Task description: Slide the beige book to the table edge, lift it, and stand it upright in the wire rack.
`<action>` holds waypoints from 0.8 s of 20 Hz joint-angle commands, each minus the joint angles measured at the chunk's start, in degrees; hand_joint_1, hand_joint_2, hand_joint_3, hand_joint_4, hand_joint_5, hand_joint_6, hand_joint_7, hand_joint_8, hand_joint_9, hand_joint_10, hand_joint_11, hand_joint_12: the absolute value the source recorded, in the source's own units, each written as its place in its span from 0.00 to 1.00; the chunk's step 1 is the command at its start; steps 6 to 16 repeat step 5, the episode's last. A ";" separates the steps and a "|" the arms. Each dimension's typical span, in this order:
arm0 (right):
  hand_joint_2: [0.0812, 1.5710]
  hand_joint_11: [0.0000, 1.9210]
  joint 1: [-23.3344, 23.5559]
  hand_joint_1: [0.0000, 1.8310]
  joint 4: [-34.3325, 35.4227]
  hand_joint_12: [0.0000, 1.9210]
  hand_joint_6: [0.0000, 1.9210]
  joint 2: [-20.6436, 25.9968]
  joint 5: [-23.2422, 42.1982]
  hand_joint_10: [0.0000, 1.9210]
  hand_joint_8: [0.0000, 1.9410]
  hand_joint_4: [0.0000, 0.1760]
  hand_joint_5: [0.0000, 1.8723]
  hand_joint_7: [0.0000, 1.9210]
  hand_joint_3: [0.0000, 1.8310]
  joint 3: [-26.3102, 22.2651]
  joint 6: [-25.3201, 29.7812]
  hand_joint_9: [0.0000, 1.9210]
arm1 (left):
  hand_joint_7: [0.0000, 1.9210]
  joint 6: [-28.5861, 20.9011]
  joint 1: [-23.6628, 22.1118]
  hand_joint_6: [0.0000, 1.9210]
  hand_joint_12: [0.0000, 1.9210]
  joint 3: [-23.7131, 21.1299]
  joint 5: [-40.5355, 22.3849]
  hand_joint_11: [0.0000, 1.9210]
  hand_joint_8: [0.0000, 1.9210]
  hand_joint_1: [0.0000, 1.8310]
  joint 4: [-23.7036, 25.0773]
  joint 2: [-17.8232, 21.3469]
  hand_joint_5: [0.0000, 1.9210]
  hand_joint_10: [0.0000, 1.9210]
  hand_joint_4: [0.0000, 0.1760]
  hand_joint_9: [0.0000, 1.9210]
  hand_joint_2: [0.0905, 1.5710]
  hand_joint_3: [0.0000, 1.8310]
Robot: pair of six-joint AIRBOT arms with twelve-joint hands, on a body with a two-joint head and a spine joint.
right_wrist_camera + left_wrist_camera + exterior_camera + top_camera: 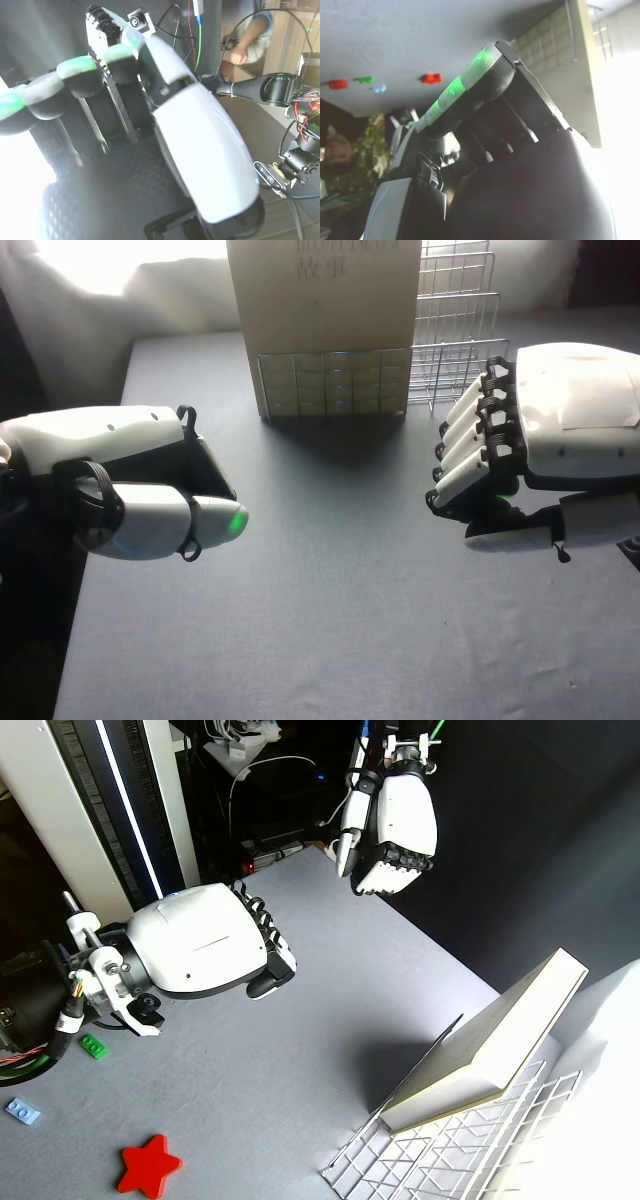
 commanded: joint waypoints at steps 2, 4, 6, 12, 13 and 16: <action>0.92 0.61 -0.05 0.24 4.94 1.00 0.96 0.43 4.99 1.00 0.95 0.00 0.53 0.59 0.00 -0.15 0.06 0.59 | 0.63 -0.14 -1.19 1.00 1.00 0.08 -5.49 0.65 1.00 0.26 -0.29 0.04 0.59 1.00 0.00 0.65 0.97 0.00; 0.91 0.61 -0.07 0.28 4.94 1.00 0.96 0.43 5.03 1.00 0.94 0.00 0.56 0.61 0.00 -0.15 0.05 0.60 | 0.63 -0.14 -1.28 1.00 1.00 -0.03 -5.49 0.66 1.00 0.26 -0.30 0.01 0.58 1.00 0.00 0.65 0.97 0.00; 0.93 0.62 -0.08 0.25 4.94 1.00 0.97 0.43 5.14 1.00 0.93 0.00 0.57 0.63 0.00 -0.15 0.05 0.62 | 0.61 -0.14 -1.33 1.00 1.00 -0.06 -5.49 0.66 1.00 0.27 -0.30 0.01 0.57 1.00 0.00 0.64 0.97 0.00; 0.93 0.62 -0.08 0.25 4.94 1.00 0.97 0.43 5.14 1.00 0.93 0.00 0.57 0.63 0.00 -0.15 0.05 0.62 | 0.61 -0.14 -1.33 1.00 1.00 -0.06 -5.49 0.66 1.00 0.27 -0.30 0.01 0.57 1.00 0.00 0.64 0.97 0.00; 0.93 0.62 -0.08 0.25 4.94 1.00 0.97 0.43 5.14 1.00 0.93 0.00 0.57 0.63 0.00 -0.15 0.05 0.62 | 0.61 -0.14 -1.33 1.00 1.00 -0.06 -5.49 0.66 1.00 0.27 -0.30 0.01 0.57 1.00 0.00 0.64 0.97 0.00; 0.93 0.62 -0.08 0.25 4.94 1.00 0.97 0.43 5.14 1.00 0.93 0.00 0.57 0.63 0.00 -0.15 0.05 0.62 | 0.61 -0.14 -1.33 1.00 1.00 -0.06 -5.49 0.66 1.00 0.27 -0.30 0.01 0.57 1.00 0.00 0.64 0.97 0.00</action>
